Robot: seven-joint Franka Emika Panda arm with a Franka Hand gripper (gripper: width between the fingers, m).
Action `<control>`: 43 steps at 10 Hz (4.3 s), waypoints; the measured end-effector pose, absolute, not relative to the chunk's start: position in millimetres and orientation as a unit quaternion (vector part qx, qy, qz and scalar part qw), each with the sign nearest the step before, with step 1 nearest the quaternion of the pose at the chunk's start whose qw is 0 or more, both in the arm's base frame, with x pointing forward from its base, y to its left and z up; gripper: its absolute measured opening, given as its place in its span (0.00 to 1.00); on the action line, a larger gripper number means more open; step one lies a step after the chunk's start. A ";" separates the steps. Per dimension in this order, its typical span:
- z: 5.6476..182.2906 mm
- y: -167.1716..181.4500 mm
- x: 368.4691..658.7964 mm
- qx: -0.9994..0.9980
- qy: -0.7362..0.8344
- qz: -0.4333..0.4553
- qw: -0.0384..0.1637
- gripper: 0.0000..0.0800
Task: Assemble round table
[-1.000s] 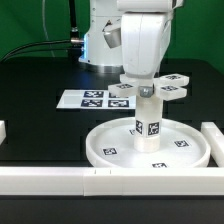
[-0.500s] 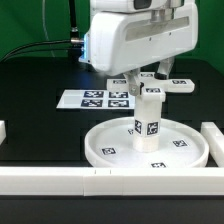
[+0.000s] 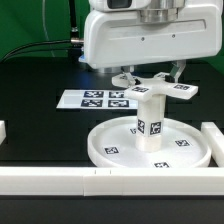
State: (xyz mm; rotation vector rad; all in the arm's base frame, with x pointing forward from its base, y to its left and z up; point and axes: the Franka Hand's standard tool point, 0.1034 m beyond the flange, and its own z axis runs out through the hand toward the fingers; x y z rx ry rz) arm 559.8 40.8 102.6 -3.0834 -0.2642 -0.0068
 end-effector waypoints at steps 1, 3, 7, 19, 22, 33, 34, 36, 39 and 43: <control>102.5 40.8 559.8 -0.998 -0.050 -0.001 0.024 0.56; 102.4 40.9 559.8 -0.999 0.020 0.000 0.024 0.56; 101.7 40.4 559.4 -0.974 0.223 -0.002 0.048 0.56; 101.0 37.0 562.3 -0.770 0.633 0.007 0.079 0.56; 101.7 36.2 562.3 -0.665 0.740 0.020 0.093 0.56; 130.9 45.6 570.1 -0.564 0.814 0.041 0.134 0.81; 129.1 45.6 569.4 -0.580 0.802 0.039 0.133 0.81; 127.3 45.9 568.9 -0.586 0.798 0.039 0.133 0.81; 130.6 55.9 571.6 -0.739 0.660 0.054 0.120 0.81; 131.4 59.0 574.7 -0.854 0.504 0.034 0.127 0.81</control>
Offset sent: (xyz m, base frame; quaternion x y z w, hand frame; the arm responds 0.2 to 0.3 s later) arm 0.0000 0.0000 0.0000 0.0000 0.0000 0.1296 0.9916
